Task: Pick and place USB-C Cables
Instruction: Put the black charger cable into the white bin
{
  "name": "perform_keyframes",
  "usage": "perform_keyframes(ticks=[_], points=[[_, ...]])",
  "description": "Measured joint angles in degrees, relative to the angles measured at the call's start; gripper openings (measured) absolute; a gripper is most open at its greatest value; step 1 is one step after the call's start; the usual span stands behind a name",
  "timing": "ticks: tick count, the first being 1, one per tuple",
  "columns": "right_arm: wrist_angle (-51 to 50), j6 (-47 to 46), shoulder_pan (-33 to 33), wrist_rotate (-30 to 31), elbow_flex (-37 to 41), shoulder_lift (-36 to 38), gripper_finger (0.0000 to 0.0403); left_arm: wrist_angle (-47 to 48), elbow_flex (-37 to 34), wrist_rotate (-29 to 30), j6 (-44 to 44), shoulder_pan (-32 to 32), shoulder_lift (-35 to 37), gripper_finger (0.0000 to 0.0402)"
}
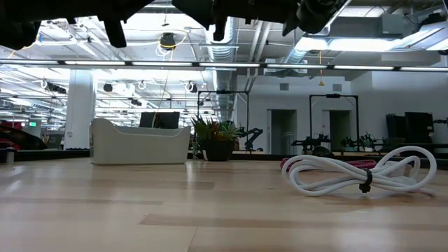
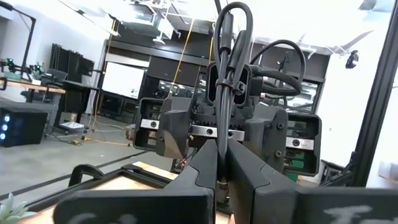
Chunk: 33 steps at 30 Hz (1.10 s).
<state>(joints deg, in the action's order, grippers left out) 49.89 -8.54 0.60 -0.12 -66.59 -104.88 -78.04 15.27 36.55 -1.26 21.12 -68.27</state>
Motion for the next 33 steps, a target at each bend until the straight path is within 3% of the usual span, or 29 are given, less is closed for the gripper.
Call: perform_keyframes(ticks=[14, 33], points=[[-1.82, 0.78, -0.39, 0.03, 0.00, 0.00, 0.0343, -0.92, 0.00, 1.87, -0.52, 0.00, 0.00, 0.0000], [-3.94, -0.19, -1.07, -1.55, -6.22, -0.32, 0.0340, -0.28, 0.00, 1.63, 0.88, 0.00, 0.00, 0.0000]])
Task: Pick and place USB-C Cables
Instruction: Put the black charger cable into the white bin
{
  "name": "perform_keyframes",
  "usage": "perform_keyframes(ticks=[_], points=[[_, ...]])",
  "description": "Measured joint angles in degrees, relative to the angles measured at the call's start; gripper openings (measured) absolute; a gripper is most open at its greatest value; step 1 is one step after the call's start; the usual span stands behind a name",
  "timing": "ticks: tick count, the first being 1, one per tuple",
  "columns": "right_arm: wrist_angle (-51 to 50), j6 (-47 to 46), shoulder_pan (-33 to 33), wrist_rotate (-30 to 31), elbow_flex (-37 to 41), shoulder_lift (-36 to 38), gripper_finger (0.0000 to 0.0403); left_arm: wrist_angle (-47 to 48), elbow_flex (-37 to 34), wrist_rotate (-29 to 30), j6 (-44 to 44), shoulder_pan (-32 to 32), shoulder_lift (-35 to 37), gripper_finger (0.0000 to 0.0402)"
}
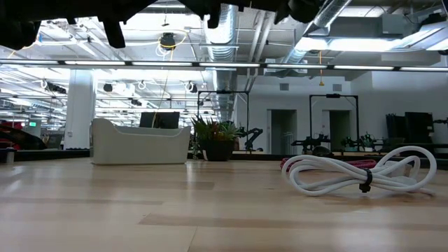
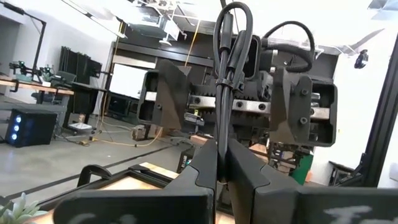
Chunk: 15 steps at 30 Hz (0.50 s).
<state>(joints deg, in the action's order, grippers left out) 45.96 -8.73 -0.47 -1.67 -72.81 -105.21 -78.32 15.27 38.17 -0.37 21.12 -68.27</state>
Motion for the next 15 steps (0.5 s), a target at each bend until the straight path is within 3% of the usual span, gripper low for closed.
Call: perform_keyframes(ticks=[9, 15], points=[[-5.72, 0.17, 0.07, -0.26, -4.35, -0.16, 0.0311, -0.02, 0.00, -0.48, -1.25, 0.00, 0.00, 0.0000], [-6.90, -0.26, 0.04, -1.51, -4.49, -0.16, 0.0250, -0.04, 0.00, -0.44, -1.82, 0.00, 0.00, 0.0000]])
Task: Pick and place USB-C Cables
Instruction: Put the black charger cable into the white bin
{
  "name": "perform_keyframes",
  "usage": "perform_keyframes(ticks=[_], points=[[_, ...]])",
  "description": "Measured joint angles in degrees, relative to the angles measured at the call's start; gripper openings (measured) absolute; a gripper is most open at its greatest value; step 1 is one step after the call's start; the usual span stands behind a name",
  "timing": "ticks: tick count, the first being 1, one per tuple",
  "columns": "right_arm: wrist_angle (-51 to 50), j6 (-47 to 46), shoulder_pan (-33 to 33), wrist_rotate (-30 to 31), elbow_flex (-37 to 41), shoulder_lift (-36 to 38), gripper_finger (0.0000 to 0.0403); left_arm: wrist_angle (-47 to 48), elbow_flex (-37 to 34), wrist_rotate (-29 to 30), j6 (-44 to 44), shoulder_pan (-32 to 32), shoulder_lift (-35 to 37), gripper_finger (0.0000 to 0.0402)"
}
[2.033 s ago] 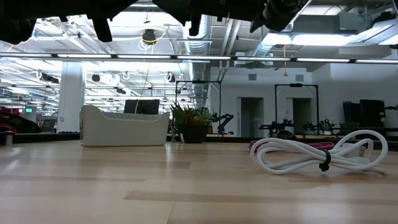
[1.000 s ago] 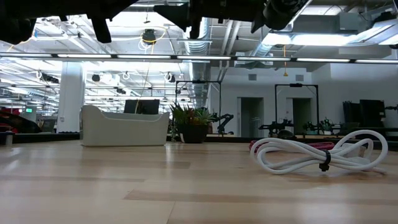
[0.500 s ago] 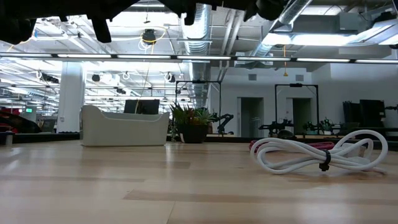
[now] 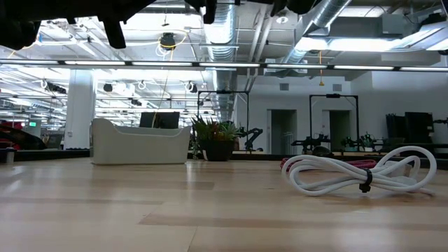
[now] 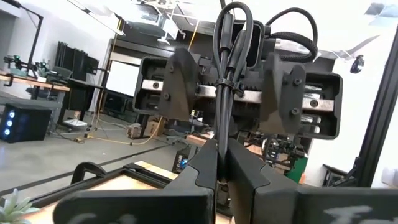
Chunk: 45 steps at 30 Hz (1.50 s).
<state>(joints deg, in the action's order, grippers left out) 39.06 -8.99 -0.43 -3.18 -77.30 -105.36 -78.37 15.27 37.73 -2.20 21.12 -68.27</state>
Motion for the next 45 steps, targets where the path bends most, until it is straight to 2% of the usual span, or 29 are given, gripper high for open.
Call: perform_keyframes(ticks=[4, 10, 11, 19, 23, 26, 30, 36, 40, 45], points=[[-0.79, 0.09, 0.00, -0.60, 0.00, 0.00, 0.0175, 0.05, 0.00, 0.17, -0.09, -0.02, 0.00, 0.0000], [-0.94, 0.47, -0.03, -2.94, 0.00, 0.00, 0.0037, 1.82, 0.00, 0.07, -2.24, -0.64, 0.00, 0.0000], [-1.11, 0.79, -0.07, -2.99, 0.00, 0.00, 0.0027, 2.31, 0.00, 0.07, -2.72, -0.79, 0.00, 0.0000], [-1.45, 1.09, -0.93, -3.06, 0.00, 0.00, 0.0029, 2.85, 0.00, 0.51, -2.12, -0.87, 0.02, 0.0000], [-4.13, 1.09, -1.44, -2.82, 0.00, 0.00, 0.0029, 5.52, 0.00, 4.36, -3.86, -0.87, 0.02, 0.0008], [-6.11, 1.09, -2.12, -2.67, 0.01, -0.02, 0.0029, 8.87, 0.00, 4.89, -5.41, -0.89, 0.02, 0.0040], [-7.30, 0.94, -3.56, -2.67, 0.00, 0.00, 0.0029, 13.27, 0.00, 5.20, -9.07, -0.89, 0.02, 0.0103], [-10.98, 0.92, -6.24, -2.18, 0.00, 1.77, 0.0028, 15.66, -0.02, 4.77, -12.70, -0.83, 0.00, 0.0183], [-11.48, 0.94, -7.60, -2.20, 0.00, 3.30, 0.0028, 16.48, -0.02, 4.62, -16.29, -0.81, 0.00, 0.0207], [-16.85, 3.32, -8.02, -2.23, 0.00, 4.97, 0.0028, 17.38, -0.02, 4.59, -18.91, -0.81, 0.00, 0.0208]])
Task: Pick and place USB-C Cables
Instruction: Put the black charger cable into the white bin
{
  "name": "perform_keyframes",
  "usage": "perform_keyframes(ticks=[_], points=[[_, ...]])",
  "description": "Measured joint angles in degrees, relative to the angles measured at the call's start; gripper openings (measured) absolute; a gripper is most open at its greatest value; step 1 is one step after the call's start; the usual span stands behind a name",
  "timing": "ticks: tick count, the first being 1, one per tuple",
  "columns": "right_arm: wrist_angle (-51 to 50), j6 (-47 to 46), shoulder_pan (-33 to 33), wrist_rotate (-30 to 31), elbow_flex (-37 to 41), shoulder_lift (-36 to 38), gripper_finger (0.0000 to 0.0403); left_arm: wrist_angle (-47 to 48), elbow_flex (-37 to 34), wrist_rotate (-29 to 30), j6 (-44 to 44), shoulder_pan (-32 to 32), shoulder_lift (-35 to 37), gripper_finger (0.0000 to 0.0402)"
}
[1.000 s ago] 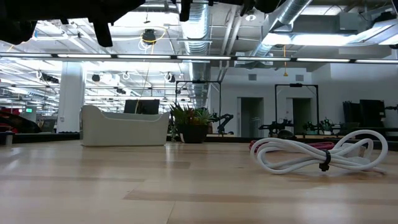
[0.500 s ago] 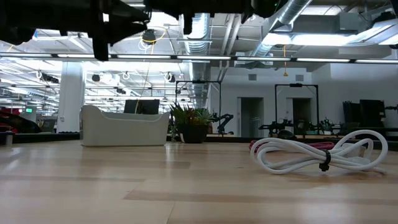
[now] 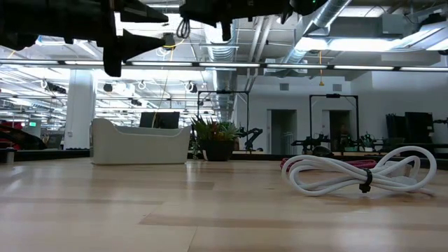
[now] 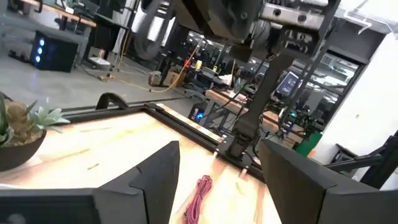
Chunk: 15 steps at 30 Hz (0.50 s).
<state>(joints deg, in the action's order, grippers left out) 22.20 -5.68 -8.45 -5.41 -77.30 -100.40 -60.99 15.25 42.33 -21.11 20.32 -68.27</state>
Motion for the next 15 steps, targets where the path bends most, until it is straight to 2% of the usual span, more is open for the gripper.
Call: perform_keyframes(ticks=[9, 12, 15], points=[[-10.00, 3.49, 0.04, 2.83, 0.00, -0.07, 0.0028, 2.22, -0.04, -1.14, -0.85, 0.00, 1.77, 0.0192], [-11.06, 5.61, 0.04, 3.40, 0.00, -0.16, 0.0028, 4.99, -0.04, -1.07, 1.45, -0.34, 5.50, 0.0188], [-10.89, 7.92, 0.04, 6.48, 0.00, -0.16, 0.0028, 9.52, -0.04, -0.93, 2.67, -0.39, 11.73, 0.0184]])
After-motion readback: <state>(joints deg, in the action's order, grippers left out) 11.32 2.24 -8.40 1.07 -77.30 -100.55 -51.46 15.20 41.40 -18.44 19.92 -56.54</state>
